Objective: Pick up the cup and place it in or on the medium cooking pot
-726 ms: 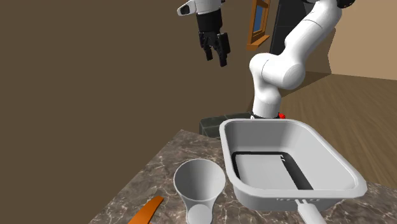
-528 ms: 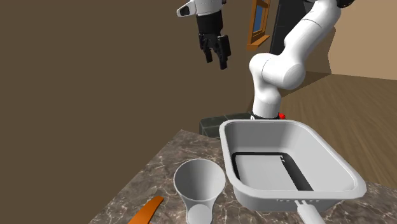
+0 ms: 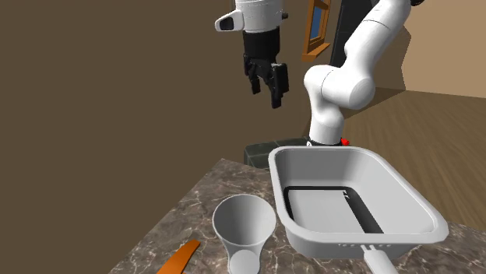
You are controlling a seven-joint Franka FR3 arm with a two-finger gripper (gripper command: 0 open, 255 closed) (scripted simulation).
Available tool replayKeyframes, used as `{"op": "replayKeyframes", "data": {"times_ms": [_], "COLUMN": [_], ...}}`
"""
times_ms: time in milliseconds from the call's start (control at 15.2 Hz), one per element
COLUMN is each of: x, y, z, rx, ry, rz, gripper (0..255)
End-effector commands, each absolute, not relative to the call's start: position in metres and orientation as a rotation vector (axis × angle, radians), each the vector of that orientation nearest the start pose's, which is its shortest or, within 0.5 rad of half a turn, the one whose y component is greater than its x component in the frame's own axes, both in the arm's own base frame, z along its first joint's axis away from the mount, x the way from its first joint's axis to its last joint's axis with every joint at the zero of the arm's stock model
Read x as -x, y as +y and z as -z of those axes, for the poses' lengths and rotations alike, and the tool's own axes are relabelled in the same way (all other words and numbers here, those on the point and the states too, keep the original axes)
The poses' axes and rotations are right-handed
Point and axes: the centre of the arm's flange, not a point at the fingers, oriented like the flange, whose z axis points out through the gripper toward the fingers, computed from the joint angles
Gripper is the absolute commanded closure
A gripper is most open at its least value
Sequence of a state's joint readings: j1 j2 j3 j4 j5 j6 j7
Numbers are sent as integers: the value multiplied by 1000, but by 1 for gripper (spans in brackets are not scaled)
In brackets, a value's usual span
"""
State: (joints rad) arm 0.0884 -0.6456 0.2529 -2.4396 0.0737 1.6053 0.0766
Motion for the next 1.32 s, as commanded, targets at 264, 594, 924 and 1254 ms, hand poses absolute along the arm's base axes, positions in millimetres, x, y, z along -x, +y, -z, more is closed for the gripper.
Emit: {"op": "replayKeyframes", "data": {"times_ms": [264, 594, 924, 1254], "x": [-334, -350, -365, -381], "y": [205, 269, 332, 395], "z": [-478, -459, -438, -416], "rx": [3269, 3304, 3338, 3370], "ry": [-324, -339, -355, -370], "rz": [-225, -161, -96, -30], "gripper": [0, 0, 0, 0]}}
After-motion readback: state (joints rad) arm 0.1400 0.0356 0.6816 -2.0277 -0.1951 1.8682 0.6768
